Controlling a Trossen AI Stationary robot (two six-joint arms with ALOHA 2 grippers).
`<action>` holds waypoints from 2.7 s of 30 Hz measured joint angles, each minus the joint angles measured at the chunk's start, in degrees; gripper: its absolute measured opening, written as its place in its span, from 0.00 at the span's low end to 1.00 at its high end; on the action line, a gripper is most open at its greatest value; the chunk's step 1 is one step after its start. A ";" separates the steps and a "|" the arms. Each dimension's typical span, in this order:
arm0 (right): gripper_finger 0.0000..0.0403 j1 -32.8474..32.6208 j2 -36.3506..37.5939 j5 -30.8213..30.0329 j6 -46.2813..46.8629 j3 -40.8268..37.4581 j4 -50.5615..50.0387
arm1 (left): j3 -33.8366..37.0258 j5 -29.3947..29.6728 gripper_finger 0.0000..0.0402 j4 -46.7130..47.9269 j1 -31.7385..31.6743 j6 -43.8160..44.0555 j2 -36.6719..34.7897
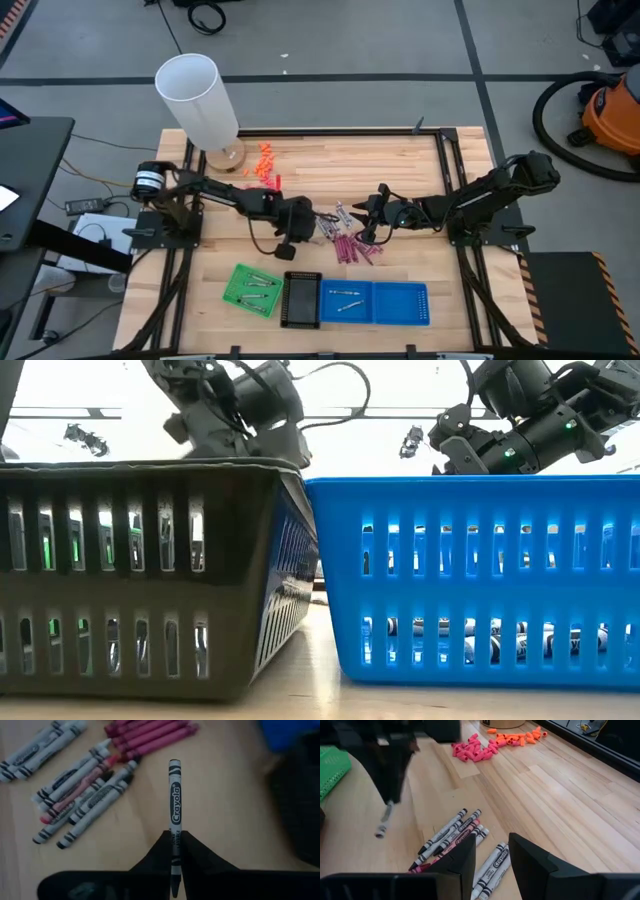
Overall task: Sort crayons
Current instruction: Put the black crayon into the green bin
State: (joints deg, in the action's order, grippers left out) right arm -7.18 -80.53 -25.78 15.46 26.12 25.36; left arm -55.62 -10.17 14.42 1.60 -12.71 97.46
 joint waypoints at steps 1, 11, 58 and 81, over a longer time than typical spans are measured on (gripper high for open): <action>0.32 -0.04 0.00 0.00 0.02 -0.01 0.13 | -0.02 -0.03 0.05 -0.25 0.31 0.16 -0.50; 0.32 -0.33 -0.02 0.02 0.00 0.01 0.77 | -0.17 0.57 0.05 0.77 2.78 2.58 -4.13; 0.32 -0.74 -0.02 0.37 -0.02 0.00 0.95 | -0.21 3.10 0.08 29.21 31.62 48.53 -14.55; 0.32 -0.74 -0.02 0.39 -0.02 -0.01 1.23 | -0.21 6.07 0.12 31.85 32.73 47.98 -4.44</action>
State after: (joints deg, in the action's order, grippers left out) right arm -7.92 -80.55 -25.39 15.44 26.11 26.59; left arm -55.83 -4.10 46.28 34.33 35.27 93.02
